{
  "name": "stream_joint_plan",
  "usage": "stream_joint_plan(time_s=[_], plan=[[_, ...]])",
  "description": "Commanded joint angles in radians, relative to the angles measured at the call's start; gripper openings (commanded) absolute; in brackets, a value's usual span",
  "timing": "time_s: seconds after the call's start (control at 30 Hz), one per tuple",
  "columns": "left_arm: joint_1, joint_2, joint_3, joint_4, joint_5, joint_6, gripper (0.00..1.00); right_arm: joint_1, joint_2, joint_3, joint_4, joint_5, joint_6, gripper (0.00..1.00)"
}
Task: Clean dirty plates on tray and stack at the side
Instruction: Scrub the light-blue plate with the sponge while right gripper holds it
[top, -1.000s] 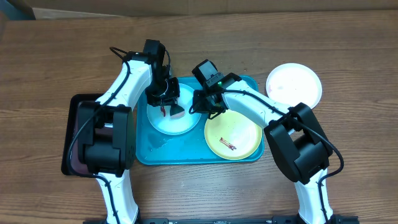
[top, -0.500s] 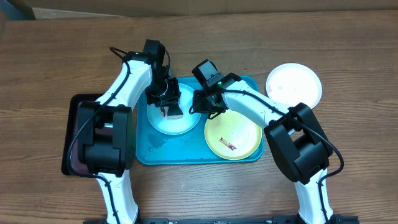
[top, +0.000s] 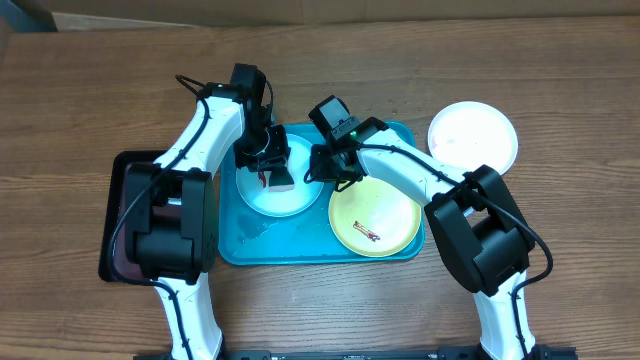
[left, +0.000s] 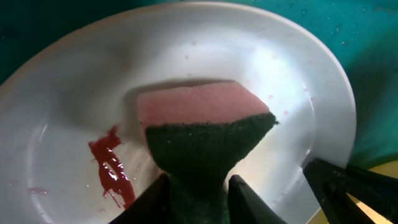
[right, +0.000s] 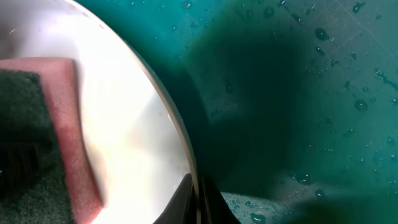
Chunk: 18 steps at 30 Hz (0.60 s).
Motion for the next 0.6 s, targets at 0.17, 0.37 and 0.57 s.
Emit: stream_joint_plan(time_s=[0.17, 0.37, 0.57], plan=[[-0.005, 0.012, 0.006, -0.03, -0.102, 0.0, 0.32, -0.006, -0.001, -0.013, 0.003, 0.018, 0.0, 0.04], [-0.003, 0.011, 0.074, -0.086, -0.103, 0.001, 0.34, -0.006, -0.001, -0.013, 0.011, 0.018, 0.0, 0.04], [-0.003, 0.011, 0.112, -0.113, -0.099, 0.0, 0.36, -0.006, -0.001, -0.013, 0.01, 0.017, 0.0, 0.04]])
